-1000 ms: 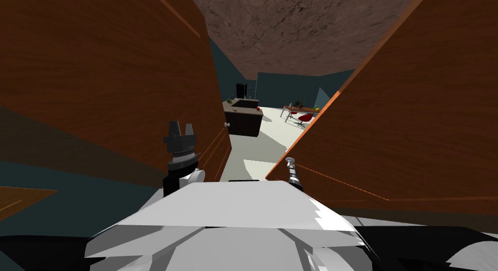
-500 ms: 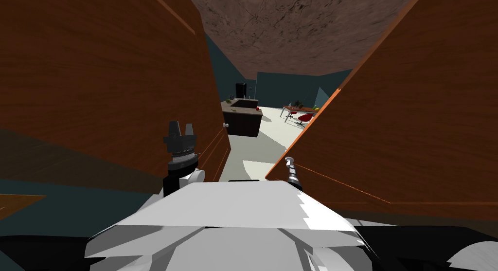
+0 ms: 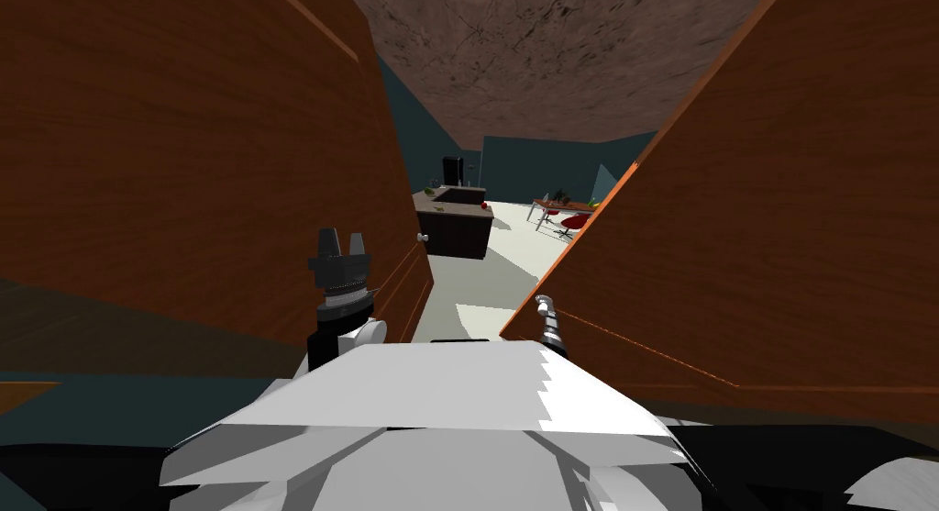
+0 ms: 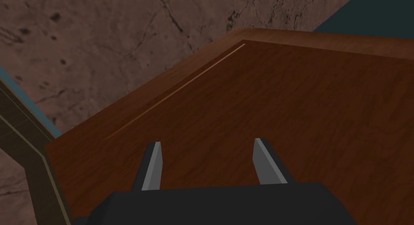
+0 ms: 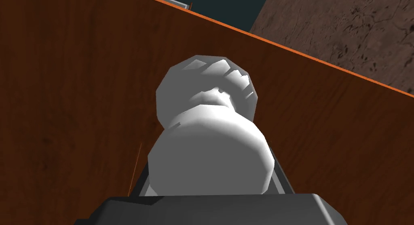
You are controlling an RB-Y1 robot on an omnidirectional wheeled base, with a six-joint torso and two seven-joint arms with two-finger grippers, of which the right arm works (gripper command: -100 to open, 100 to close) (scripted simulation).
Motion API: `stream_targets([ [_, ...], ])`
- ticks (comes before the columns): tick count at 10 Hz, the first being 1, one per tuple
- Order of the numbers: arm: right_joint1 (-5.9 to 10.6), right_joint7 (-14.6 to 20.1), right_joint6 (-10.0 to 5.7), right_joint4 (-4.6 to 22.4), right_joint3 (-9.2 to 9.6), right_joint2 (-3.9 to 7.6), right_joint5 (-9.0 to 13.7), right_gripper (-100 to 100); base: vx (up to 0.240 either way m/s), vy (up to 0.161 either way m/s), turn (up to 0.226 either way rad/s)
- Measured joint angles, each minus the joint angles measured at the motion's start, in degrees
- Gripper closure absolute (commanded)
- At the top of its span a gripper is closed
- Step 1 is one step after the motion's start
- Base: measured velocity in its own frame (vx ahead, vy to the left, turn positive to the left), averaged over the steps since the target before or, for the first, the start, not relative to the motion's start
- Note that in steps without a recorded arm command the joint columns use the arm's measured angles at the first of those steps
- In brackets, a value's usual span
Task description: Push the door open
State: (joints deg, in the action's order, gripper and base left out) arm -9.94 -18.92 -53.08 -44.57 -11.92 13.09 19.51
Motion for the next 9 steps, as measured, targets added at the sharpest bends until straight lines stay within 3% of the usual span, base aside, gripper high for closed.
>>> stream_targets([
  [9, -0.03, 12.8, 0.47, -1.5, 0.25, -2.19, 3.7, 100, 0.050, -0.035, -0.011],
])
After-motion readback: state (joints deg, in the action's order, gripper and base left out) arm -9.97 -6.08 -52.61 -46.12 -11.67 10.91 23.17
